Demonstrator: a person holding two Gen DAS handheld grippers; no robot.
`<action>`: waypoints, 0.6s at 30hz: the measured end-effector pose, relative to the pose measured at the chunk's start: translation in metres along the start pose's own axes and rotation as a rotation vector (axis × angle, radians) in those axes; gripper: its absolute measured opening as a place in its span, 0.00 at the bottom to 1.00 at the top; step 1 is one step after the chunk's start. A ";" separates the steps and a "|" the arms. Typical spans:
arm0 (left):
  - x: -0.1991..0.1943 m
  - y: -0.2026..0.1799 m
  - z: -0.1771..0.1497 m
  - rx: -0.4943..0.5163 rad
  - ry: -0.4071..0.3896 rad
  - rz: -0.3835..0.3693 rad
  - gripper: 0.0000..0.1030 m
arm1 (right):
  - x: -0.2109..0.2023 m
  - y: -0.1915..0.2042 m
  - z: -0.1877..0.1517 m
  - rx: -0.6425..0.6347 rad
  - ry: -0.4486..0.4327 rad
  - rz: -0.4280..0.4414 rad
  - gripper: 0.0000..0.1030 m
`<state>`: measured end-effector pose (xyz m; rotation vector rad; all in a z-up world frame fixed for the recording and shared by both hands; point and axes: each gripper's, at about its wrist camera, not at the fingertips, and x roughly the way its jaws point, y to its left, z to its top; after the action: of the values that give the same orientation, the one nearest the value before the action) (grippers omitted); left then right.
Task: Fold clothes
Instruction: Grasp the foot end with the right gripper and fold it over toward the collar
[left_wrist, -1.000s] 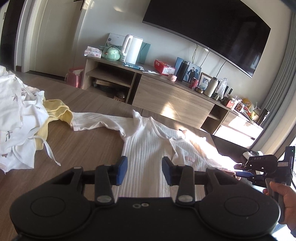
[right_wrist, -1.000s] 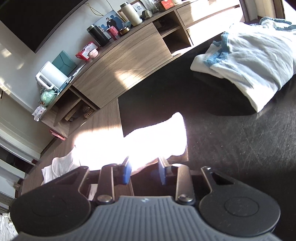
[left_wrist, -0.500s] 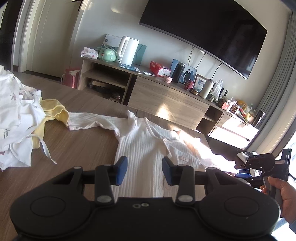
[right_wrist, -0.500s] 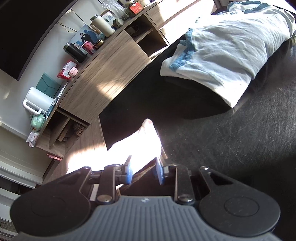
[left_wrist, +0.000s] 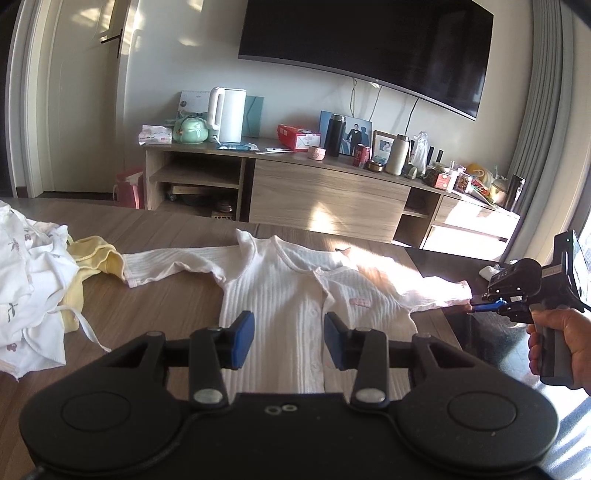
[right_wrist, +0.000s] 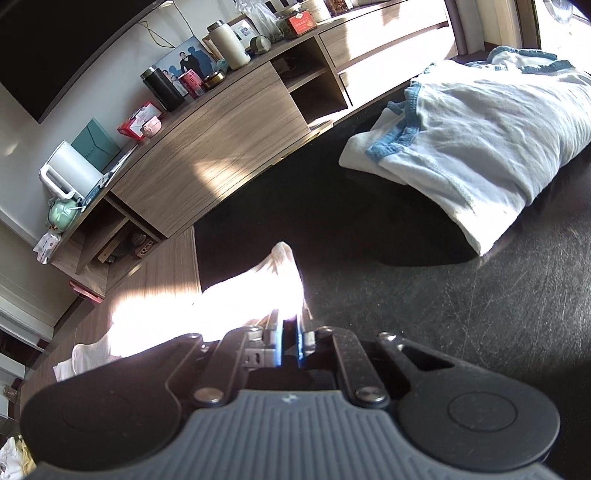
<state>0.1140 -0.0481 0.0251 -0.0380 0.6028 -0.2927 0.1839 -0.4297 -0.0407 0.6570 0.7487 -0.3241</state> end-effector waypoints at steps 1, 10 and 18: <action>0.000 -0.004 -0.001 0.017 -0.001 0.000 0.39 | 0.000 0.001 0.000 -0.024 -0.005 -0.002 0.09; -0.004 -0.015 -0.005 0.053 -0.012 -0.008 0.39 | -0.009 0.016 0.003 -0.138 -0.052 0.027 0.08; -0.008 -0.010 -0.004 0.037 -0.022 0.000 0.39 | -0.016 0.046 0.008 -0.264 -0.085 0.070 0.08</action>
<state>0.1030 -0.0549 0.0275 -0.0058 0.5752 -0.3029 0.1993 -0.3997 -0.0045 0.4160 0.6710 -0.1835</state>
